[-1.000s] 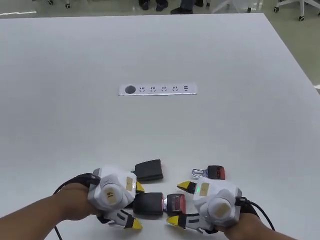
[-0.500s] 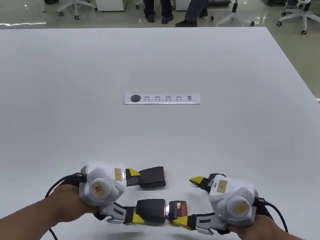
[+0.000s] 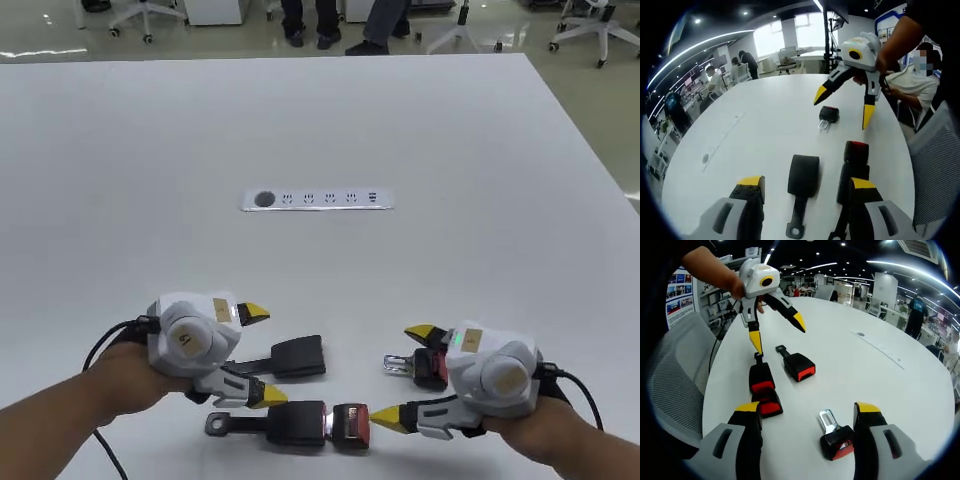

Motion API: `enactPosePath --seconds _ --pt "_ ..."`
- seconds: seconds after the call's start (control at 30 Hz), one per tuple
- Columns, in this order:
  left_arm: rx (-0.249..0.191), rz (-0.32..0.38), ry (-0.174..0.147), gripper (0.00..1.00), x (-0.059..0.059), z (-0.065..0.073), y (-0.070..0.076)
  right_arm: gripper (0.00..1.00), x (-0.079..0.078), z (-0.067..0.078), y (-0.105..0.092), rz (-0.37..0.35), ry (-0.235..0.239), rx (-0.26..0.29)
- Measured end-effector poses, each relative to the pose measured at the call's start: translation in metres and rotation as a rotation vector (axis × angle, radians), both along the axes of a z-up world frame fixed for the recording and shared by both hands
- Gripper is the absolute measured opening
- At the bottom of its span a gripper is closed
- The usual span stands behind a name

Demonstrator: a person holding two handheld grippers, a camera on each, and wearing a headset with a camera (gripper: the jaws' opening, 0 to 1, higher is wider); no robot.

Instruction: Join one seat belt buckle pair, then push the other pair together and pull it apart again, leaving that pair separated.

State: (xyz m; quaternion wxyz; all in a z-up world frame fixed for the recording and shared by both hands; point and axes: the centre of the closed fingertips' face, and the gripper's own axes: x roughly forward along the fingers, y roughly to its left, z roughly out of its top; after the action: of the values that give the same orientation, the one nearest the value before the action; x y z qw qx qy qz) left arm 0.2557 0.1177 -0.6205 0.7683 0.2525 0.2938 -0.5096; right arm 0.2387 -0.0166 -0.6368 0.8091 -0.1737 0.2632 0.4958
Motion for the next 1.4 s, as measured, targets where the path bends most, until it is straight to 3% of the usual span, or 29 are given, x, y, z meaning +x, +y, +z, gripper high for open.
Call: enactPosePath --seconds 0.27,0.5,0.67,0.73,0.83,0.93,1.13,1.33,1.4 --pt "-0.011 0.013 0.007 0.68 0.017 -0.005 0.001 0.78 0.014 -0.005 -0.021 -0.026 0.030 0.008" --pt "0.003 -0.001 0.044 0.67 0.015 -0.019 -0.003 0.74 0.021 -0.026 -0.039 -0.018 0.076 -0.011" --pt "0.017 -0.011 0.070 0.65 0.023 -0.036 0.000 0.73 0.022 -0.034 -0.046 0.004 0.098 -0.030" --pt "0.015 -0.014 0.078 0.63 0.024 -0.034 -0.003 0.71 0.021 -0.036 -0.047 0.009 0.110 -0.031" --pt "0.018 -0.024 0.086 0.61 0.024 -0.039 -0.004 0.70 0.023 -0.040 -0.050 0.010 0.124 -0.036" --pt "0.021 -0.044 0.127 0.60 0.017 -0.044 -0.005 0.68 0.023 -0.041 -0.051 0.015 0.133 -0.041" --pt "0.042 -0.073 0.140 0.55 0.012 -0.060 -0.003 0.62 0.017 -0.046 -0.051 0.040 0.153 -0.052" --pt "0.060 -0.096 0.153 0.52 0.007 -0.064 -0.003 0.60 0.012 -0.053 -0.053 0.070 0.170 -0.076" --pt "0.063 -0.104 0.143 0.52 0.008 -0.065 -0.002 0.59 0.013 -0.054 -0.053 0.075 0.160 -0.078"
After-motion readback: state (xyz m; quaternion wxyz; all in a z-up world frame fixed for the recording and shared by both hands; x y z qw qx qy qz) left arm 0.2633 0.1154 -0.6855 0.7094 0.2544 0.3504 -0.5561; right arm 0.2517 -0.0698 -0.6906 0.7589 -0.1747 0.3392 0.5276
